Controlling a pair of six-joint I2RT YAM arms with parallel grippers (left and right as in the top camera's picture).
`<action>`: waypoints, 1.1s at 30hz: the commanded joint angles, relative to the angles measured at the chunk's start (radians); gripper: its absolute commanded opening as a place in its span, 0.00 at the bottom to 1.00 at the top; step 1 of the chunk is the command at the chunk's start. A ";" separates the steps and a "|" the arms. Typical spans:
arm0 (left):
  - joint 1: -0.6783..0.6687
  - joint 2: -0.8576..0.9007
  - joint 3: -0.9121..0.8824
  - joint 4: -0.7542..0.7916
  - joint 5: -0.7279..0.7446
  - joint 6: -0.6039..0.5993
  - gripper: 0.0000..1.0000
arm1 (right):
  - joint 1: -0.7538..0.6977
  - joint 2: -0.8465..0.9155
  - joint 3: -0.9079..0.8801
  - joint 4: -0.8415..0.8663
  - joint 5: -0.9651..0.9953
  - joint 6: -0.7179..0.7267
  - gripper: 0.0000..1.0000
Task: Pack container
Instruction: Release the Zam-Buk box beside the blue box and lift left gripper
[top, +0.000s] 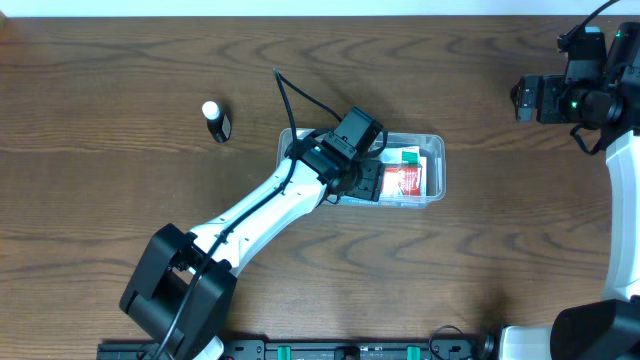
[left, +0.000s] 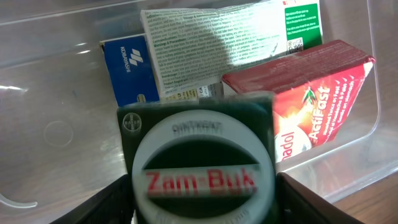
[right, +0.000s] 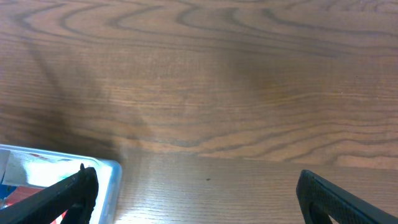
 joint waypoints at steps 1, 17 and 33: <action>-0.004 0.016 0.010 0.003 -0.005 -0.009 0.72 | 0.000 -0.009 0.010 -0.002 -0.003 0.011 0.99; -0.004 0.016 0.010 0.013 -0.005 -0.009 0.72 | 0.000 -0.009 0.010 -0.001 -0.003 0.011 0.99; 0.004 0.016 0.010 0.060 -0.189 0.056 0.55 | 0.000 -0.009 0.010 -0.001 -0.003 0.011 0.99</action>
